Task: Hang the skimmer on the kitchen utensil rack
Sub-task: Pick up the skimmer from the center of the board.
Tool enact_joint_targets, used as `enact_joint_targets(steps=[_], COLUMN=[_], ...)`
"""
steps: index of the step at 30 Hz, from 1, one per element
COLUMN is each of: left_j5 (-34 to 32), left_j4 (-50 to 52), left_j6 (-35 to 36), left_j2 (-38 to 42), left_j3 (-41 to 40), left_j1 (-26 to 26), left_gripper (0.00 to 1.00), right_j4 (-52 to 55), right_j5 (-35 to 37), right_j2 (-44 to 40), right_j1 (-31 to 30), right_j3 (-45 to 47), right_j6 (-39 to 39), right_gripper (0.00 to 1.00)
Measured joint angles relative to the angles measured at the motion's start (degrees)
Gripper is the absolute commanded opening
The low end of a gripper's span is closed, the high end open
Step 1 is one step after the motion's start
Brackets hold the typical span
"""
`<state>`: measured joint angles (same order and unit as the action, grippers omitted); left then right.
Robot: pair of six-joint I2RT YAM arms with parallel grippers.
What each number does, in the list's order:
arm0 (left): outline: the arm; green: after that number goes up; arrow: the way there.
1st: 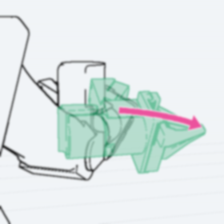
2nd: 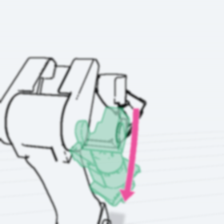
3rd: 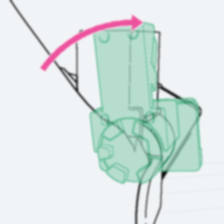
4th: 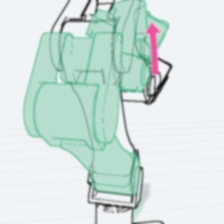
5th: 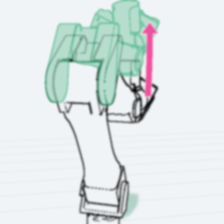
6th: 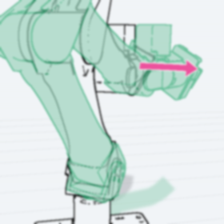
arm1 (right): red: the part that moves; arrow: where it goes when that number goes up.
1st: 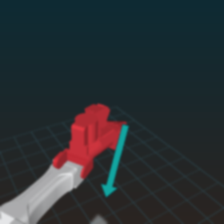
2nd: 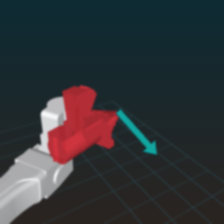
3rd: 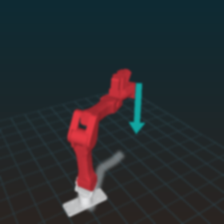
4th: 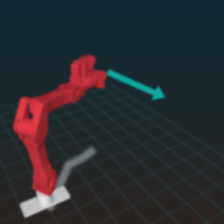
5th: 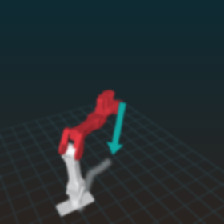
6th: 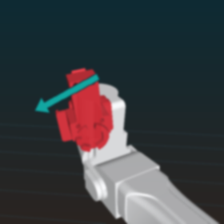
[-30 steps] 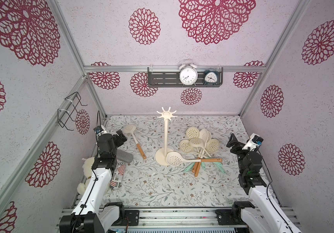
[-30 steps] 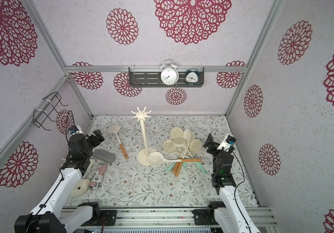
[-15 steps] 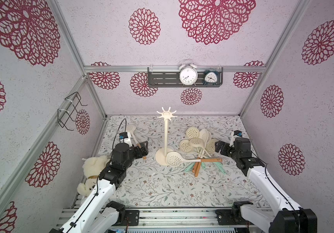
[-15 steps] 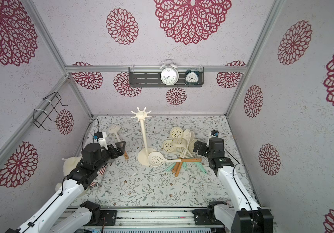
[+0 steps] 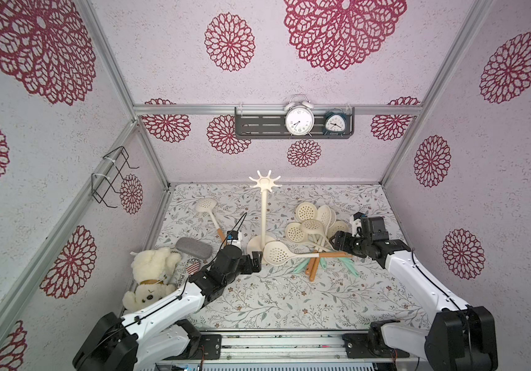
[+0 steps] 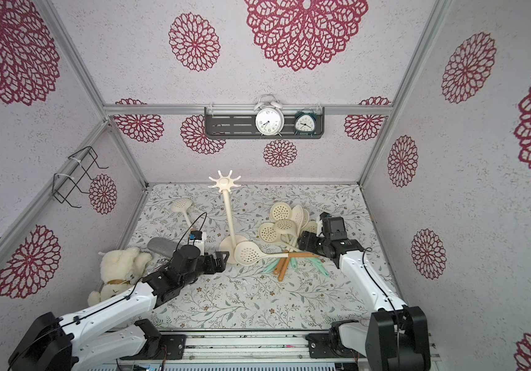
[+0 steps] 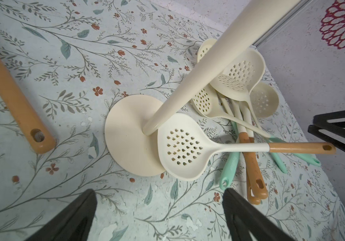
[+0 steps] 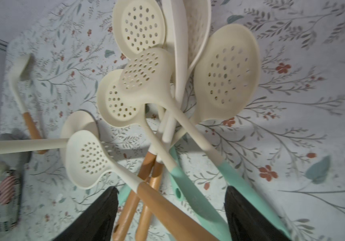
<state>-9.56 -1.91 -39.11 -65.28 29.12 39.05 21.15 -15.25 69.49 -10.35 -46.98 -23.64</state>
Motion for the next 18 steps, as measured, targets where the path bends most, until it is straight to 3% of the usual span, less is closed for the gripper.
enact_joint_targets(steps=[5, 11, 18], left_j5=[-0.07, 2.62, 2.80], left_j4=[-4.33, -9.73, -11.23], left_j6=[0.33, -0.26, -0.39], left_j2=[-8.68, -11.91, -12.44], left_j3=[3.65, 5.25, 5.33], left_j1=[0.00, 0.09, 4.57], left_gripper=[0.95, 0.94, 0.92], right_j4=[-1.97, 1.27, 4.87], right_j5=[-3.17, 5.42, 10.29], right_j2=[2.95, 12.39, 24.15], right_j1=[-0.48, 0.48, 2.16], right_j3=[-2.32, -11.08, -21.09], right_j6=[0.04, 0.04, 1.60], right_gripper=[0.74, 0.72, 0.57])
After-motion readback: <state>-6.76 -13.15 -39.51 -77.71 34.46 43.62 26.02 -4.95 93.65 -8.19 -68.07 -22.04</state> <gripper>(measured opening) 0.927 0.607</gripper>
